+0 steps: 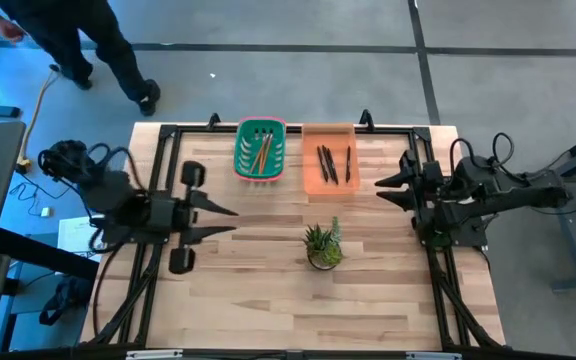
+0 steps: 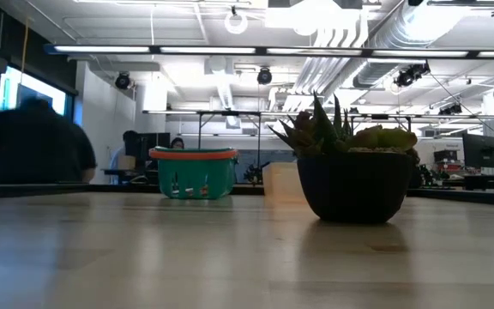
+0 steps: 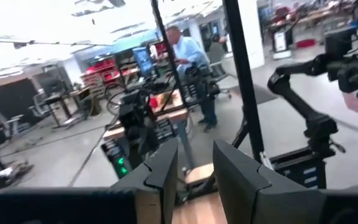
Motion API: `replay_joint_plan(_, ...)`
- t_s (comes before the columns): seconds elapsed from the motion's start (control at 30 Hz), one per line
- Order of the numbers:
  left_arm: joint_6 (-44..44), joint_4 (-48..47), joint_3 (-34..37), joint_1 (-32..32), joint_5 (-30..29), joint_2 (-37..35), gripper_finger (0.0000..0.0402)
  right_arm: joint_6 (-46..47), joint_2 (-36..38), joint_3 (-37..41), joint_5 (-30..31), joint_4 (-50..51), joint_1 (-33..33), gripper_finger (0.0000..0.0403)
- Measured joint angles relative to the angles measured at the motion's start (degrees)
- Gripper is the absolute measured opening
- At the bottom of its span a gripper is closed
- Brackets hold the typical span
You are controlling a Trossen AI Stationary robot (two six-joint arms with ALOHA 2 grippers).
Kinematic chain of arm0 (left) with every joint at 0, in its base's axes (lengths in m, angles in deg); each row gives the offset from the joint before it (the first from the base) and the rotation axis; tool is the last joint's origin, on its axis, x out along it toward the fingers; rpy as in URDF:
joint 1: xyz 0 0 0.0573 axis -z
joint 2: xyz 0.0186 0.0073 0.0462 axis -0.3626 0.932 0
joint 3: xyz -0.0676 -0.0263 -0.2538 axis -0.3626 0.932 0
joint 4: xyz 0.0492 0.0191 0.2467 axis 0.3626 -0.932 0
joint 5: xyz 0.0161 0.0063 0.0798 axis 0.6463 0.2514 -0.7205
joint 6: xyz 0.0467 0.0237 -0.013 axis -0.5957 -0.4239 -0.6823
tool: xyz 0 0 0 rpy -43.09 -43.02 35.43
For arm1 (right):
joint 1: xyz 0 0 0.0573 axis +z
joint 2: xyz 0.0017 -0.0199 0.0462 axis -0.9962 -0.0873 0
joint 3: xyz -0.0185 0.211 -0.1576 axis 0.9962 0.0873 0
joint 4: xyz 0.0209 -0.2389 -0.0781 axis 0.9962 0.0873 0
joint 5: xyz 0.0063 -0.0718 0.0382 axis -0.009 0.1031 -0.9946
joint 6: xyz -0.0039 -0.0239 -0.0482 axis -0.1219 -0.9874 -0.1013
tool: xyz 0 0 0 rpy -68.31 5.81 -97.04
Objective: Sort pens & pencils
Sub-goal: Return to Home Position
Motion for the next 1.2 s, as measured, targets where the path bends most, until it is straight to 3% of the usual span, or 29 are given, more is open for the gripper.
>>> replay_joint_plan(0.17,-0.18,-3.33,0.04,3.76,-4.91,-3.13,0.009,-0.66,0.0,0.0,-1.05,0.02,-2.01,0.0103)
replay_joint_plan(0.27,-0.18,-3.04,3.69,4.8,-4.83,-6.87,0.009,-0.87,0.0,0.0,-1.12,-0.07,-3.14,0.0103)
replay_joint_plan(0.37,0.02,6.1,12.91,4.71,-1.64,-12.31,0.009,-0.67,-0.02,0.0,-1.59,-0.07,-3.9,0.0103)
replay_joint_plan(0.57,-1.16,31.05,36.04,4.68,-1.13,-23.16,0.009,0.64,-0.02,0.0,-1.8,-0.09,-3.96,0.0103)
replay_joint_plan(0.73,-0.35,42.4,49.24,4.66,-1.11,-31.03,0.009,0.83,-0.6,0.0,-1.8,-1.97,-4.09,0.0103)
replay_joint_plan(0.93,0.43,51.57,59.32,1.95,4.44,-38.81,0.009,1.56,-2.97,-0.02,-6.1,-3.79,-9.31,0.0103)
replay_joint_plan(1.2,12.68,47.69,61.51,-10.91,16.51,-40.29,0.009,3.21,-11.63,0.0,-19.14,-13.75,-18.32,0.0103)
